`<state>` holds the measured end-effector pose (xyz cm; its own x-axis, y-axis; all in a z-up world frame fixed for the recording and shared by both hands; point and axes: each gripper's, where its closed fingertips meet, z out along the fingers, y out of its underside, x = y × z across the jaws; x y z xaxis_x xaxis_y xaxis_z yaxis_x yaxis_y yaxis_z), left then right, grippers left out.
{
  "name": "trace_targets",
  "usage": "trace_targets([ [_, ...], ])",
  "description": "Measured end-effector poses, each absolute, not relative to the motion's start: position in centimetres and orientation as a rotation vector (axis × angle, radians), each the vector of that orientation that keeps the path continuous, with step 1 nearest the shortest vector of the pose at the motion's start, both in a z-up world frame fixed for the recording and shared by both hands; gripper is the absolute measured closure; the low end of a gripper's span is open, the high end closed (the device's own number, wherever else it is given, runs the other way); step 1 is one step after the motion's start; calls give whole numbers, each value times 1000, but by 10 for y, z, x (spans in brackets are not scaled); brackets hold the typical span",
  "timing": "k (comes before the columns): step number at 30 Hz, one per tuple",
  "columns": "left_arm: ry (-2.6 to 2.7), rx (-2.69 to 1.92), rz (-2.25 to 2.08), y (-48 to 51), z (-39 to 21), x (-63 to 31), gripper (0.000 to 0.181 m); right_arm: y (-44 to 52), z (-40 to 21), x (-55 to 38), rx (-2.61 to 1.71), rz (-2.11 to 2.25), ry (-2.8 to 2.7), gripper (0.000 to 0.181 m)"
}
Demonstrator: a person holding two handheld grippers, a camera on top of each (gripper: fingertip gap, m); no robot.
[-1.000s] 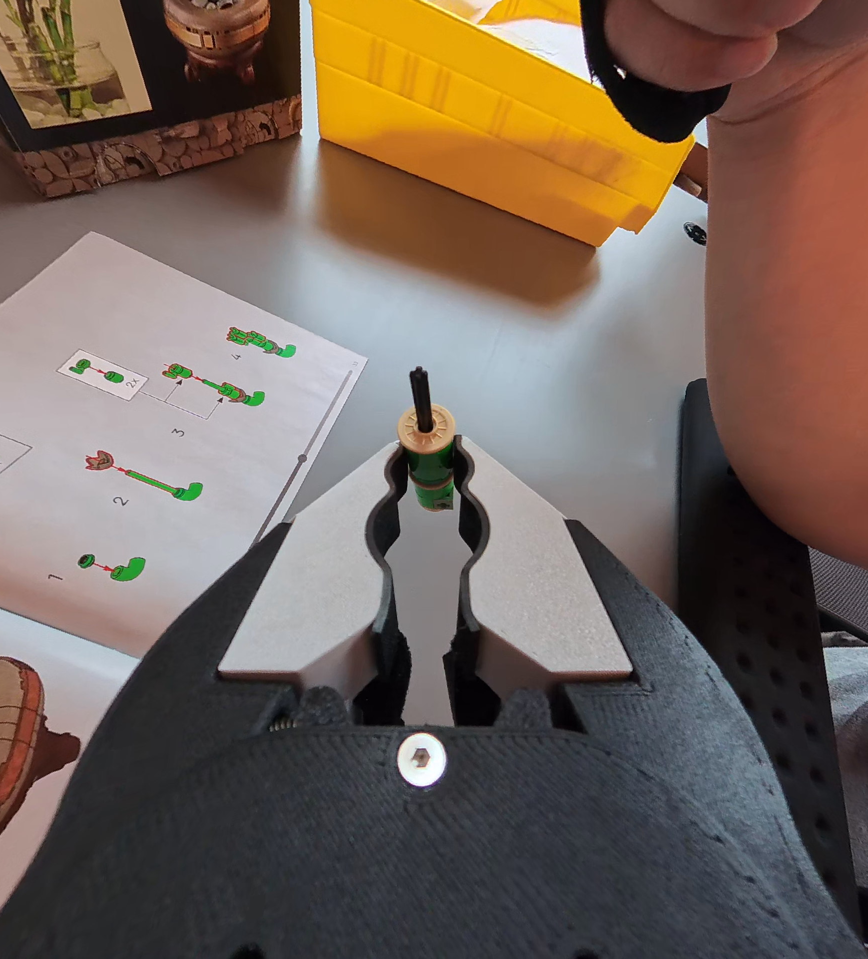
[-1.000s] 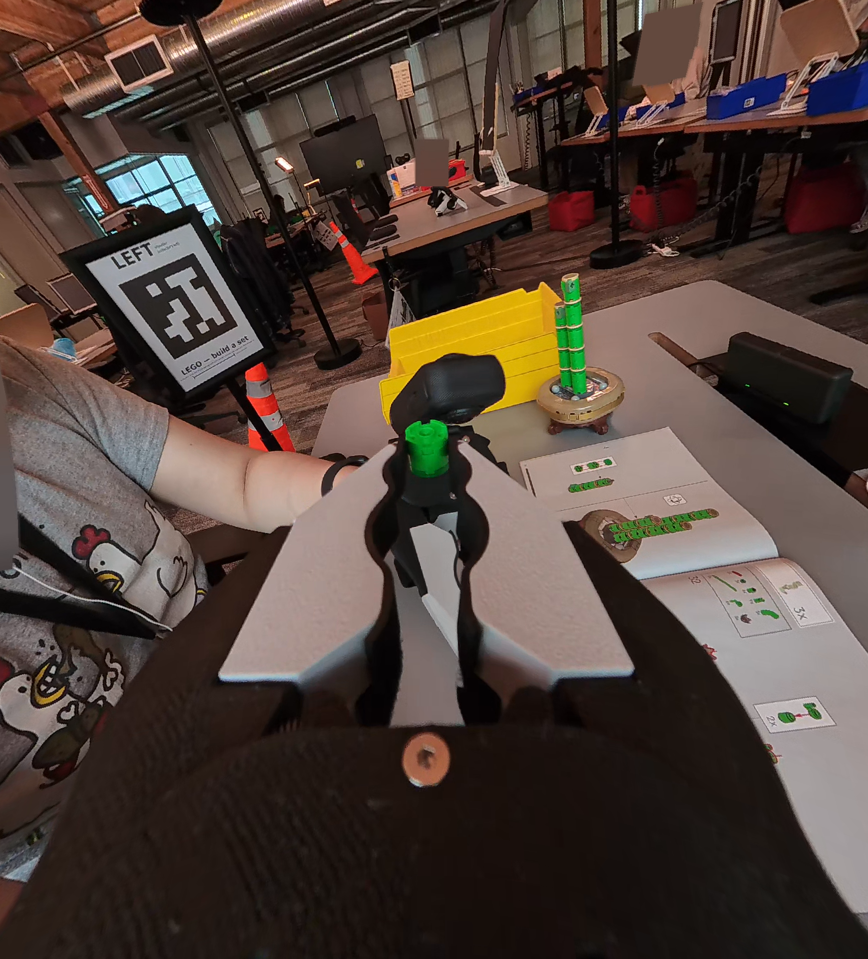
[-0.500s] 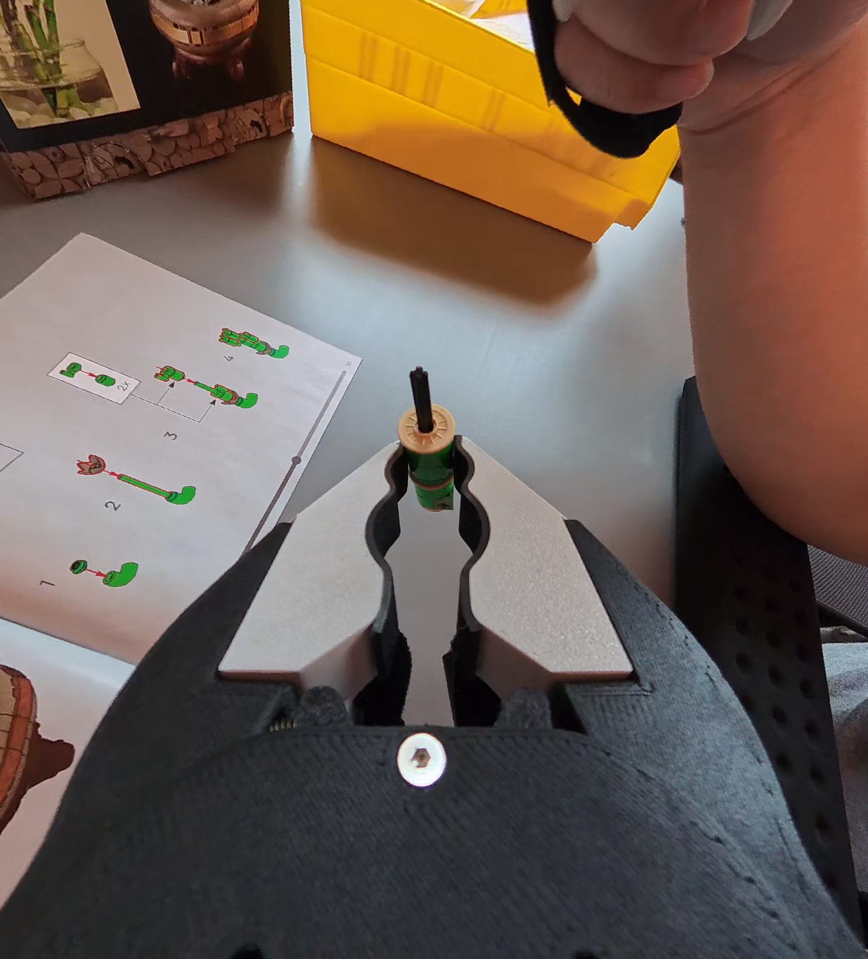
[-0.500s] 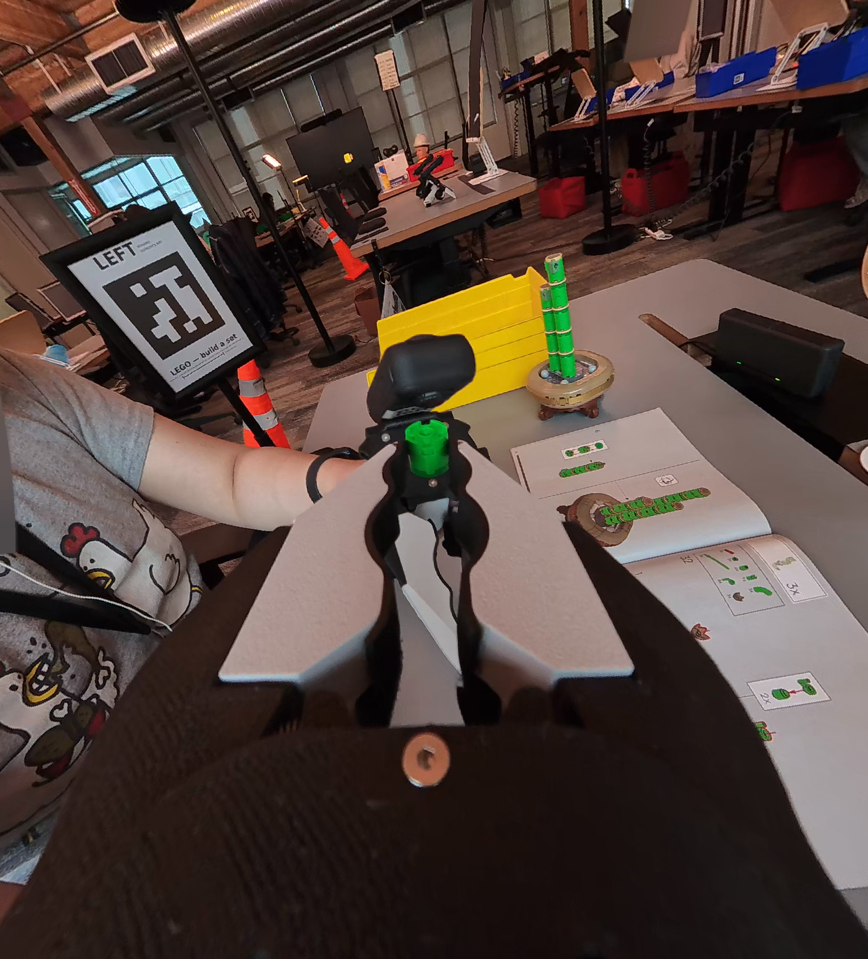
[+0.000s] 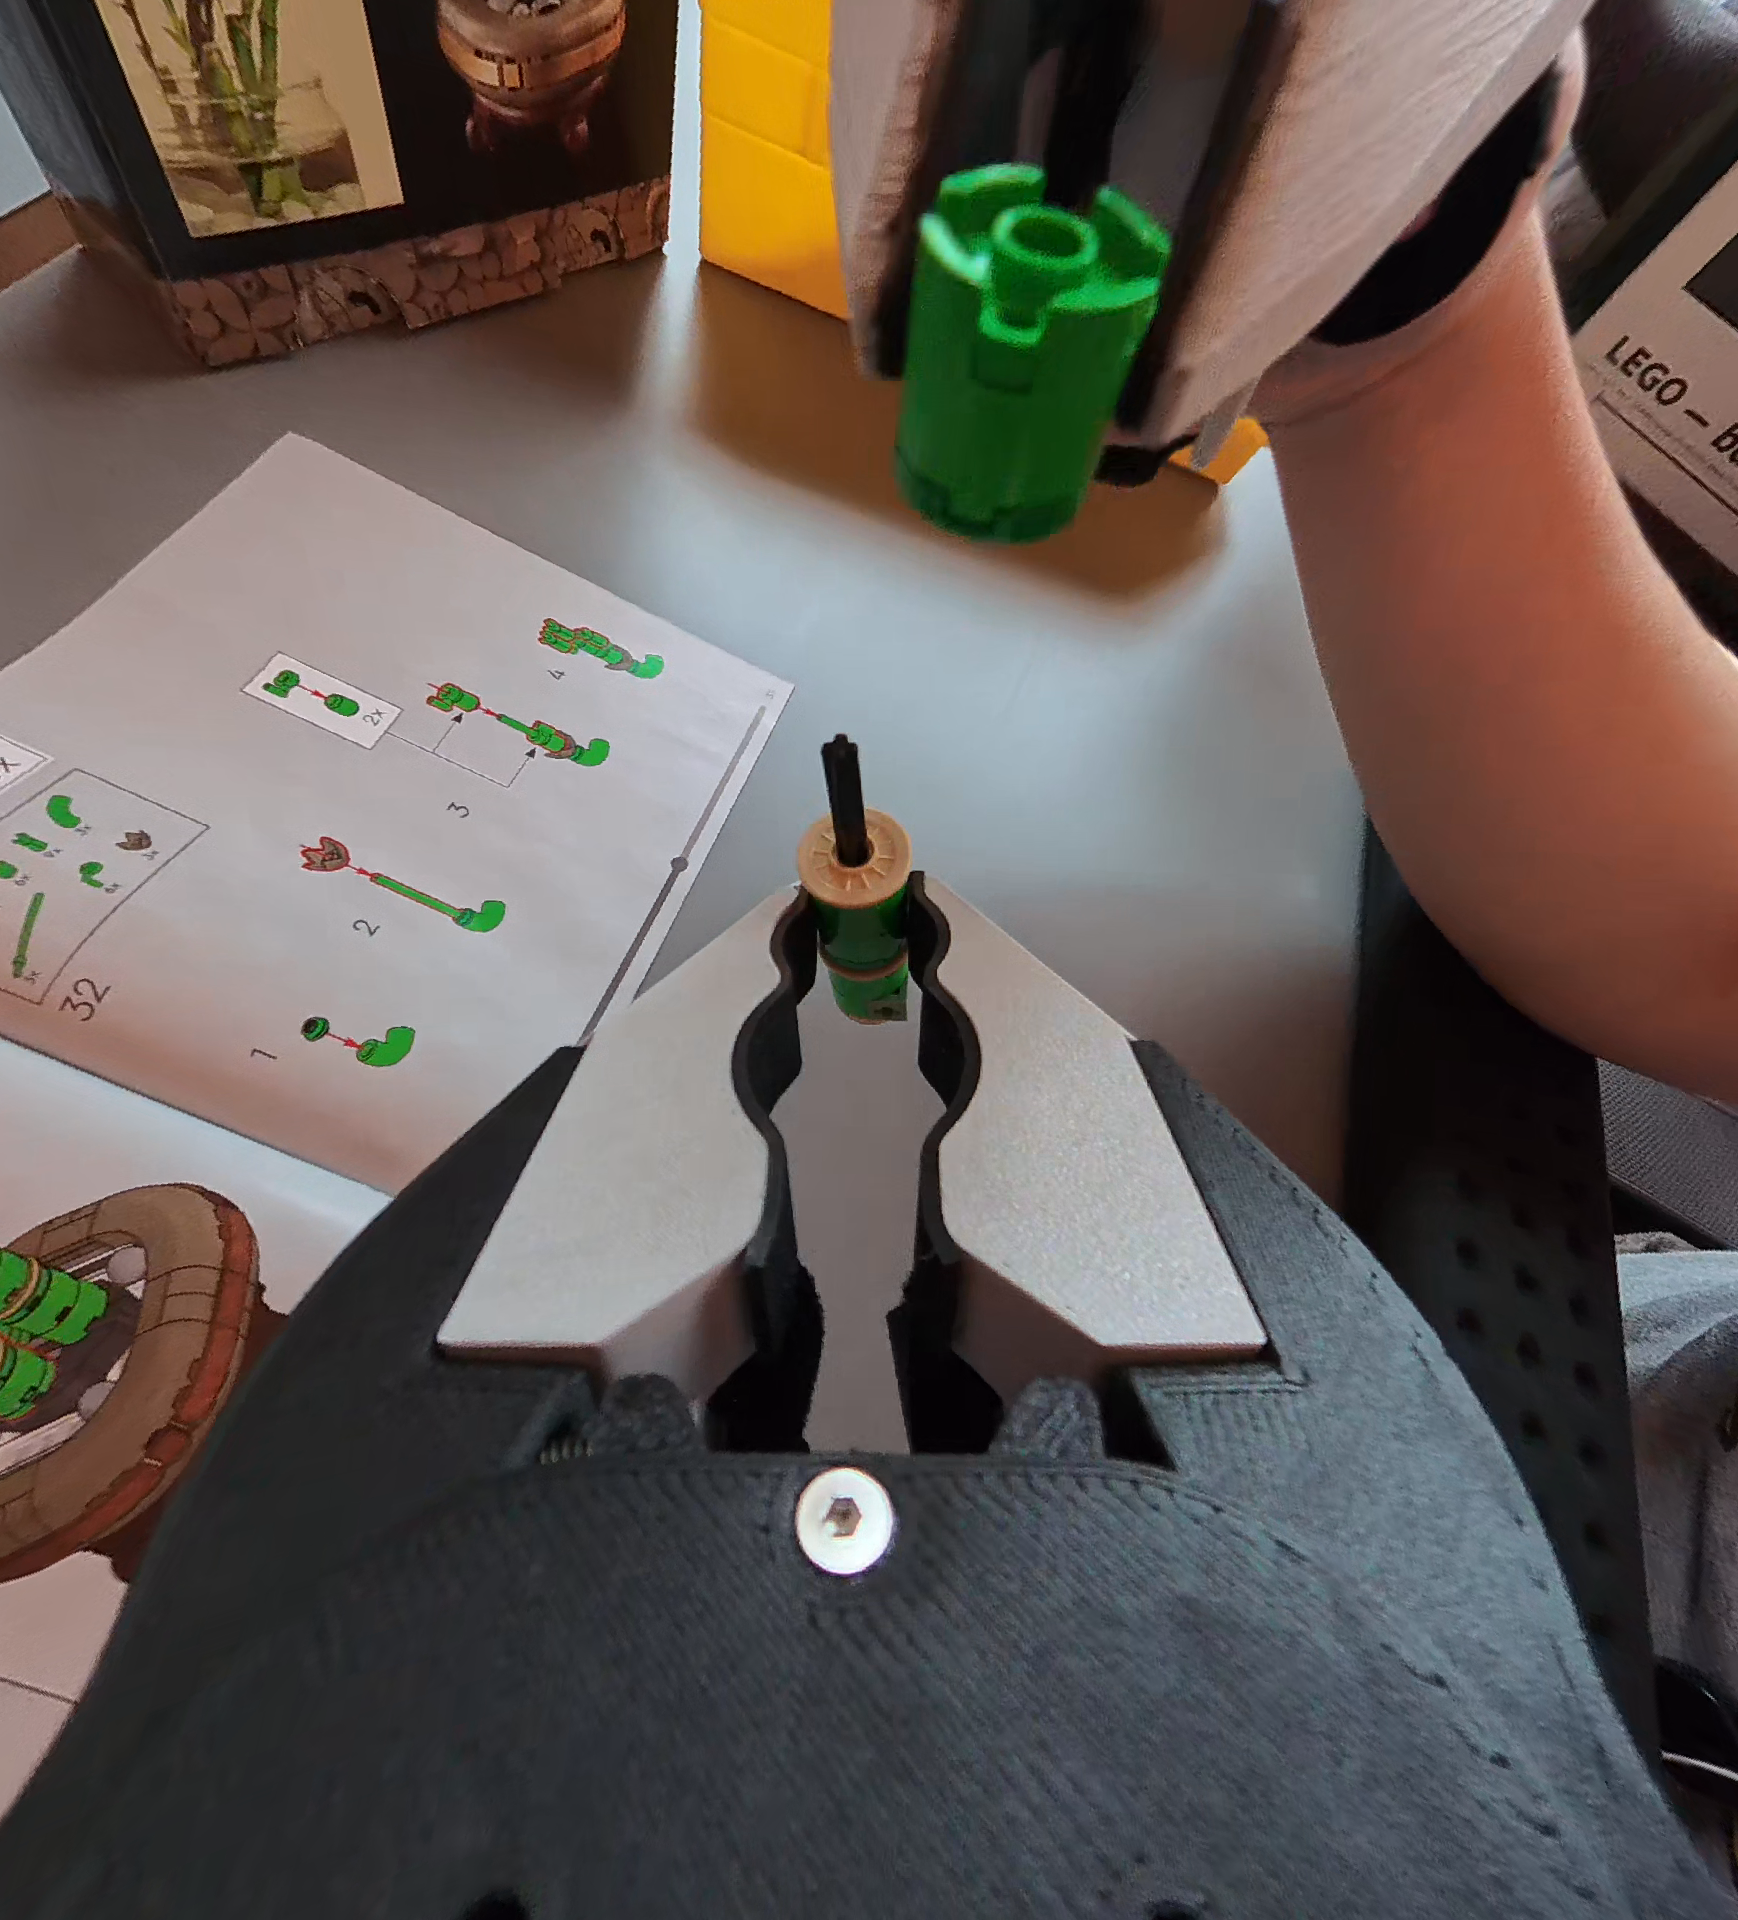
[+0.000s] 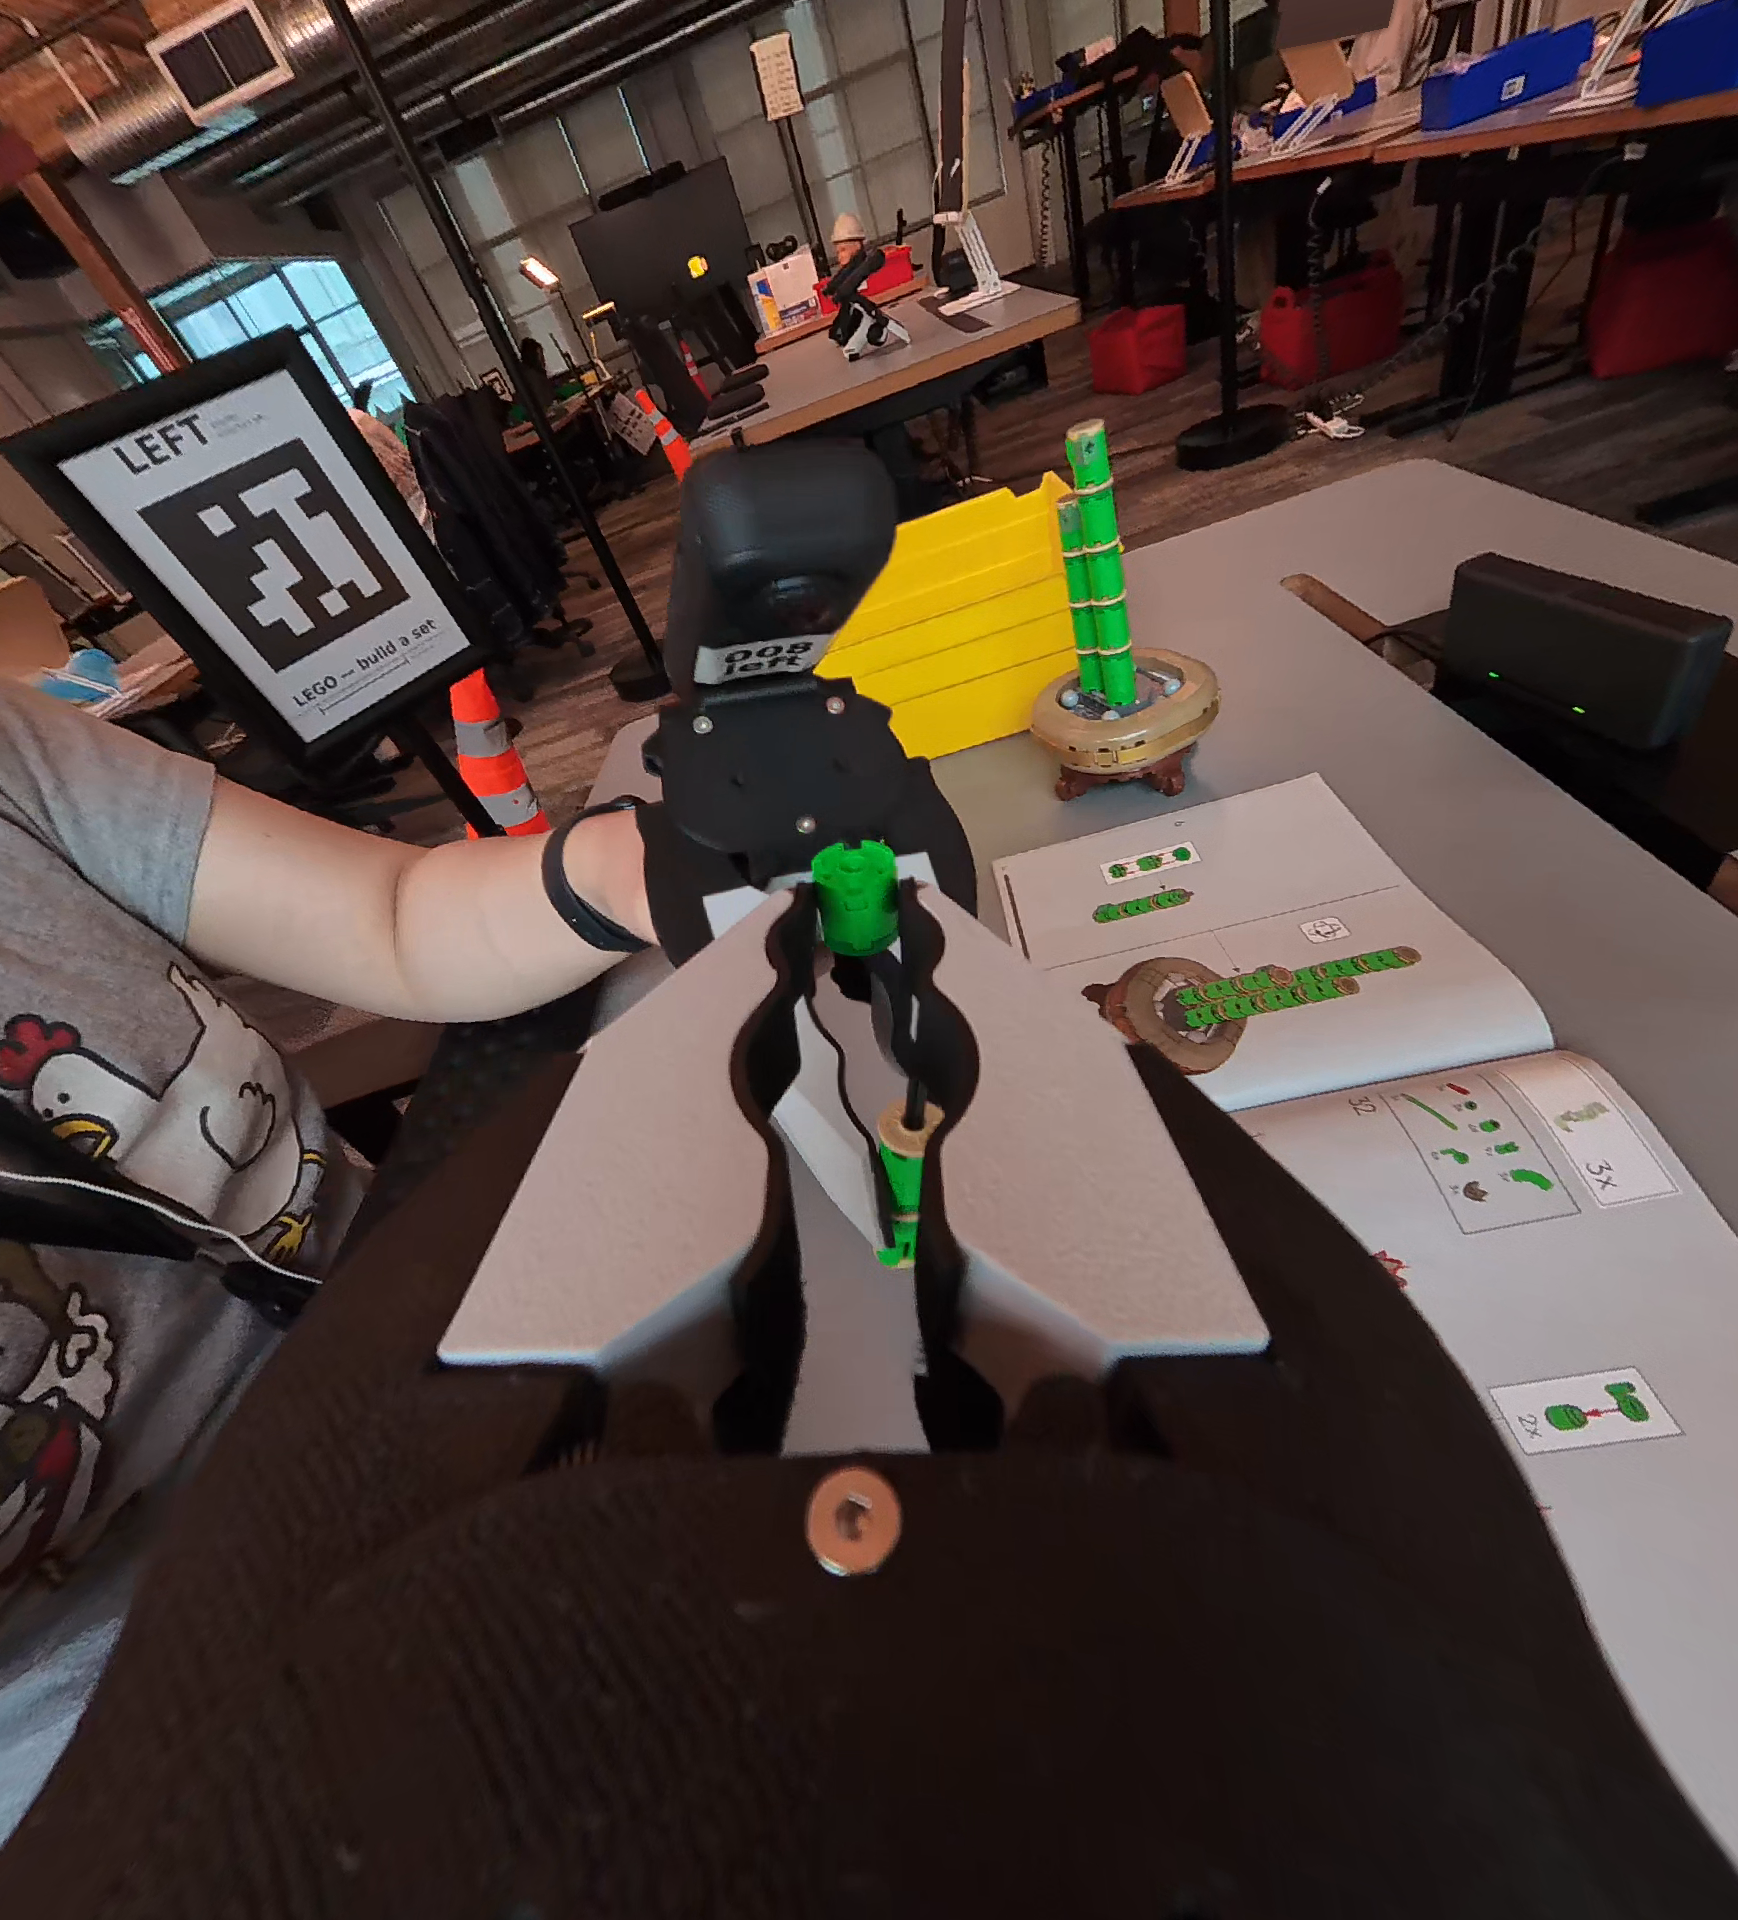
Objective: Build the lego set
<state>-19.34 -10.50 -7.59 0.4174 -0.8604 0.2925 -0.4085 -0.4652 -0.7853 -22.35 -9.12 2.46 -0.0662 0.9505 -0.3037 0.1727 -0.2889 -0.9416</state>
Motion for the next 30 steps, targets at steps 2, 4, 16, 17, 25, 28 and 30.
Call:
trace_targets([
  [2,1068,-2049,-931,-104,-76,-194,166,-89,20,-224,-1531,1434,-1234,167],
  [4,1066,-2049,-932,-104,-76,-195,166,-87,14,-224,-1555,1429,-1236,166],
  [16,1051,-2044,-934,-102,-73,-197,166,-86,-5,-227,-1626,1435,-1269,166],
  [17,1050,-2043,-934,-102,-73,-197,166,-87,-6,-228,-1627,1440,-1274,167],
  [25,1043,-2030,-921,-100,-70,-199,166,-87,-7,-229,-1626,1440,-1276,167],
  [28,1051,-2025,-898,-99,-69,-200,166,-87,-6,-229,-1621,1442,-1274,167],
  [30,1061,-2026,-874,-99,-70,-201,166,-87,-6,-230,-1622,1441,-1276,166],
])
